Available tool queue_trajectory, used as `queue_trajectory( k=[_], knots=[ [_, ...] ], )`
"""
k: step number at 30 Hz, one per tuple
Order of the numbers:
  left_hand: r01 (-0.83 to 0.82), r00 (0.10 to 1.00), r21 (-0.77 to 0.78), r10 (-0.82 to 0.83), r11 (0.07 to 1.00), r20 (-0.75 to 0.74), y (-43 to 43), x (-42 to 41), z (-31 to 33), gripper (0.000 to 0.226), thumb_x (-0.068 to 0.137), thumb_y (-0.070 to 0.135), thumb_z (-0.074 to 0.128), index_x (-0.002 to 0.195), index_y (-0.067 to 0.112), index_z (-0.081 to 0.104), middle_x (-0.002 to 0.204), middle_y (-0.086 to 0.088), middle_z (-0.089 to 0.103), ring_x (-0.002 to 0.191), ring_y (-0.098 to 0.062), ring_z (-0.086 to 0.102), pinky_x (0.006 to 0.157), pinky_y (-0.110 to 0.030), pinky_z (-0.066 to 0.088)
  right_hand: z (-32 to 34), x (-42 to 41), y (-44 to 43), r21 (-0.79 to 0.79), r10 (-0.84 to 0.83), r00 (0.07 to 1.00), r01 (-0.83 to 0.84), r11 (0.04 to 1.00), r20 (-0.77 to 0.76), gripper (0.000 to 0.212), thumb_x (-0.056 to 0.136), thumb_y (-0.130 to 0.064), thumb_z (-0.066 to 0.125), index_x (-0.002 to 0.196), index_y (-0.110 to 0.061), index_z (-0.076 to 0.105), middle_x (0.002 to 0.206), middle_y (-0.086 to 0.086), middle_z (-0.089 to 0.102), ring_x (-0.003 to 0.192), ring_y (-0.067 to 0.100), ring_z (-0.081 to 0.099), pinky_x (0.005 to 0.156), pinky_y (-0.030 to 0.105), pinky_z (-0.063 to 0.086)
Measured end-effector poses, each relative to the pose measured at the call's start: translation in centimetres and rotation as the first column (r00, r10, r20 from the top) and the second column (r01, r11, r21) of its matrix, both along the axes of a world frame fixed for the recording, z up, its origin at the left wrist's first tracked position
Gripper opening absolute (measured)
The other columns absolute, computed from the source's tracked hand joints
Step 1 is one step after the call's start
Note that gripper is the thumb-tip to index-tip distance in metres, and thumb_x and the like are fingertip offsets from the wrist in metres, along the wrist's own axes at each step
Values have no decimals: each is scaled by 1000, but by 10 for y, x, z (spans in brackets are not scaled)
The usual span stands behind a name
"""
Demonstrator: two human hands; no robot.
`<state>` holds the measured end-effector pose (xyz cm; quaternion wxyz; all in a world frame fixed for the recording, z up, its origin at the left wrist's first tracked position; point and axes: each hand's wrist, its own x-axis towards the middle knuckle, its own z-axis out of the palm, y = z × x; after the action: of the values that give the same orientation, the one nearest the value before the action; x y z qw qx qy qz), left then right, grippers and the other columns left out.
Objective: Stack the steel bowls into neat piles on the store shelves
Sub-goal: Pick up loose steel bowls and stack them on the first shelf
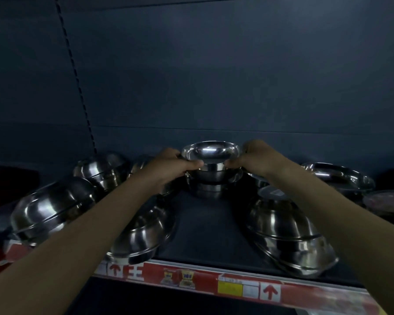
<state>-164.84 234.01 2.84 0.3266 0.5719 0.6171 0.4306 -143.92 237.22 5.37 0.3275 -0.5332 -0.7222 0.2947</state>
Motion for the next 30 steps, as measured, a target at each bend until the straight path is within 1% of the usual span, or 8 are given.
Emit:
queue_trajectory(
  k=[3, 7, 11, 13, 16, 20, 26, 30],
  knots=[
    [-12, 991, -8, 11, 1000, -130, 3, 1, 0, 22, 73, 36, 84, 83, 18, 77, 85, 4, 77, 90, -14, 71, 87, -31, 53, -4, -4, 7, 35, 25, 988, -31, 999, 149, 45, 82, -21, 77, 118, -3, 55, 107, 10, 64, 102, 25, 62, 75, 29, 45],
    [-21, 965, -25, 14, 999, -264, 14, -2, -6, 68, 44, 64, 81, 91, 16, 75, 94, 1, 76, 94, -18, 70, 93, -42, 55, -7, -10, 9, 30, 33, 942, -45, 999, 335, 62, 89, -24, 71, 137, -4, 38, 126, 14, 58, 113, 27, 57, 78, 24, 36],
    [-21, 933, -61, -2, 998, -359, 17, -1, -11, 35, 71, 45, 83, 80, 13, 72, 85, -1, 73, 86, -18, 67, 81, -32, 53, -15, -11, 13, 14, 41, 875, -55, 998, 482, 58, 93, -27, 64, 138, -2, 37, 137, 17, 51, 123, 31, 52, 82, 24, 34],
    [-25, 922, -51, 3, 998, -387, 19, 1, -13, 29, 75, 41, 82, 68, 18, 65, 77, 1, 68, 77, -15, 61, 67, -27, 44, -19, -11, 14, 12, 43, 843, -58, 998, 536, 57, 96, -27, 59, 141, -1, 34, 140, 19, 48, 125, 30, 50, 82, 23, 34],
    [-7, 915, -51, -14, 999, -404, 18, 3, -11, 25, 77, 38, 81, 67, 23, 63, 74, 6, 64, 75, -12, 58, 64, -24, 40, -22, -12, 13, 61, 17, 801, -66, 996, 599, 49, 102, -23, 49, 142, 1, 34, 146, 19, 43, 132, 31, 45, 92, 27, 38],
    [19, 902, -50, -39, 999, -431, 17, 5, -8, 22, 82, 35, 78, 68, 28, 62, 72, 13, 60, 72, -6, 54, 58, -18, 38, -22, -14, 11, 100, 6, 765, -91, 991, 644, 46, 104, -24, 43, 143, 0, 34, 148, 19, 41, 135, 32, 44, 102, 29, 36],
    [1, 833, -33, -19, 999, -553, 6, 0, -3, 24, 80, 47, 74, 81, 24, 70, 82, 5, 68, 86, -14, 63, 70, -26, 47, -13, -17, 0, 85, 11, 777, -83, 993, 629, 43, 102, -22, 46, 140, -4, 38, 143, 18, 47, 130, 31, 48, 85, 24, 34],
    [-43, 785, 195, 154, 980, -601, -37, -3, 4, 32, 87, 44, 66, 104, 17, 66, 93, 8, 62, 90, -11, 56, 68, -26, 37, -9, -30, -32, 349, -83, 874, -103, 931, 479, 41, 99, -19, 49, 138, -9, 43, 139, 17, 48, 126, 34, 49, 101, 34, 41]
  ],
)
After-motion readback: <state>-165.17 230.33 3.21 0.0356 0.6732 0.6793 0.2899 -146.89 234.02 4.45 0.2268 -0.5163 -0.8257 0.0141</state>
